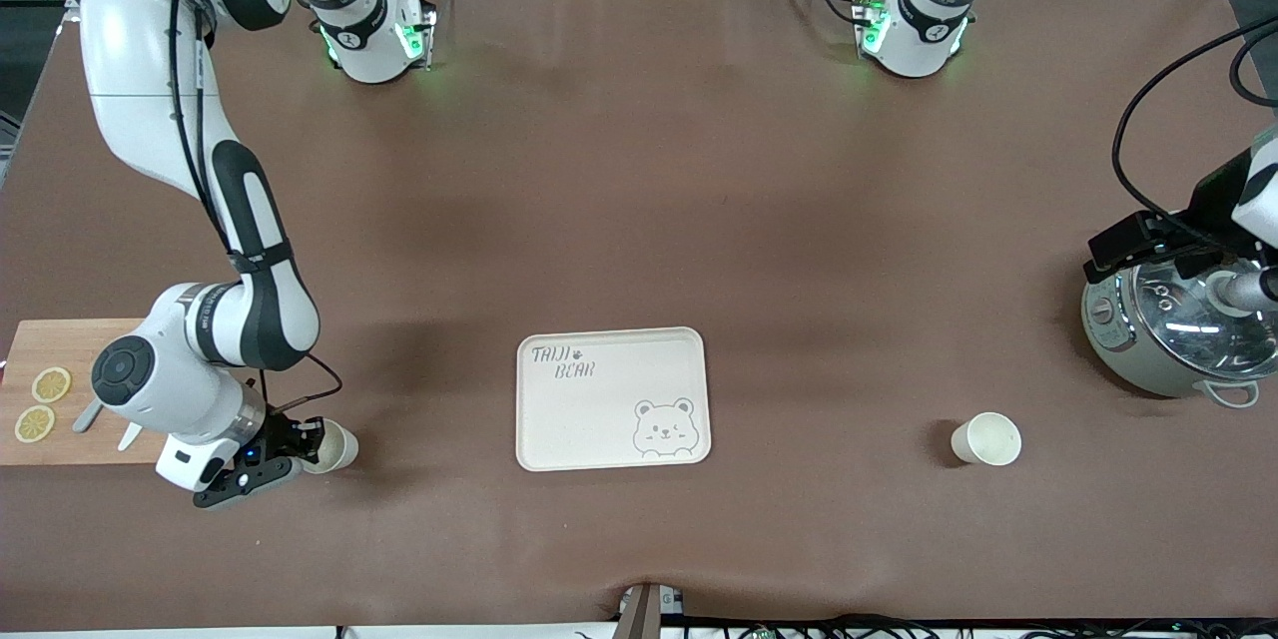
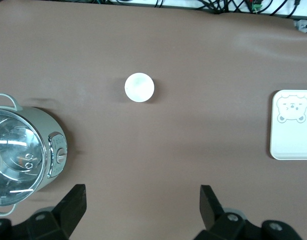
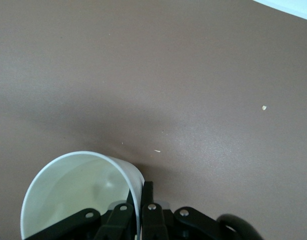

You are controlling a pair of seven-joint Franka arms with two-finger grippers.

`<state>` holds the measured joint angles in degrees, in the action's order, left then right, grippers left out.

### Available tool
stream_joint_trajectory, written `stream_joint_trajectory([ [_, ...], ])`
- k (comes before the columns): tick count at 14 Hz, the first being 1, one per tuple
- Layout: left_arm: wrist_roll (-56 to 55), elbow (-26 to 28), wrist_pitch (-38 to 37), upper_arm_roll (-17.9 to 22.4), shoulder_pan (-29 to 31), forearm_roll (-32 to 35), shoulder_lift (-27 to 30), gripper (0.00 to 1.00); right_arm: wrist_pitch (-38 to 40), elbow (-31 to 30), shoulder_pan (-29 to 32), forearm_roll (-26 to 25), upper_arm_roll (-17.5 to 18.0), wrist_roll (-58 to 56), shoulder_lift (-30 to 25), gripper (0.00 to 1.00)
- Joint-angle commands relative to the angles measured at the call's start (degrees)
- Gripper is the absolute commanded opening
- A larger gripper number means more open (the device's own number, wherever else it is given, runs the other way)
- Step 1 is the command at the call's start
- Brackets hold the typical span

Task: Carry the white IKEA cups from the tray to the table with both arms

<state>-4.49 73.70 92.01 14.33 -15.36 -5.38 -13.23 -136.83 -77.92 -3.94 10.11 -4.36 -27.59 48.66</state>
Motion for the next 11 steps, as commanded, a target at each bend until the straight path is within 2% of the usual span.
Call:
stream_joint_trajectory([
  [1,1.15,2.23,0.36,-0.89,0.59,1.43,2.24,1.0,-0.64,0.22,0.78,0.96,0.84,-1.41,0.3,0.0],
  [3,1.15,3.89,0.8,-0.89,0.77,1.43,3.47,1.0,-0.64,0.22,0.78,1.05,0.84,-1.41,0.38,0.0],
  [5,1.15,5.13,1.77,-2.54,2.51,1.52,4.09,1.0,-0.64,0.31,0.78,1.23,0.84,-1.32,0.38,0.15],
  [7,1.15,6.27,3.43,-10.07,9.51,1.6,4.71,1.0,-0.64,0.31,0.78,1.31,0.84,-1.15,0.38,0.47],
  [8,1.15,6.28,3.61,-14.12,13.12,1.78,4.62,1.0,-0.64,0.31,0.78,1.4,0.84,-1.06,0.38,0.52],
  [10,0.63,6.28,4.23,-16.96,15.09,3.62,4.62,1.0,-0.46,0.31,0.78,1.4,0.84,-0.97,0.38,0.68],
  [11,0.45,6.28,4.23,-16.97,14.92,3.71,4.53,1.0,-0.46,0.31,0.78,1.32,0.84,-0.88,0.21,0.86],
])
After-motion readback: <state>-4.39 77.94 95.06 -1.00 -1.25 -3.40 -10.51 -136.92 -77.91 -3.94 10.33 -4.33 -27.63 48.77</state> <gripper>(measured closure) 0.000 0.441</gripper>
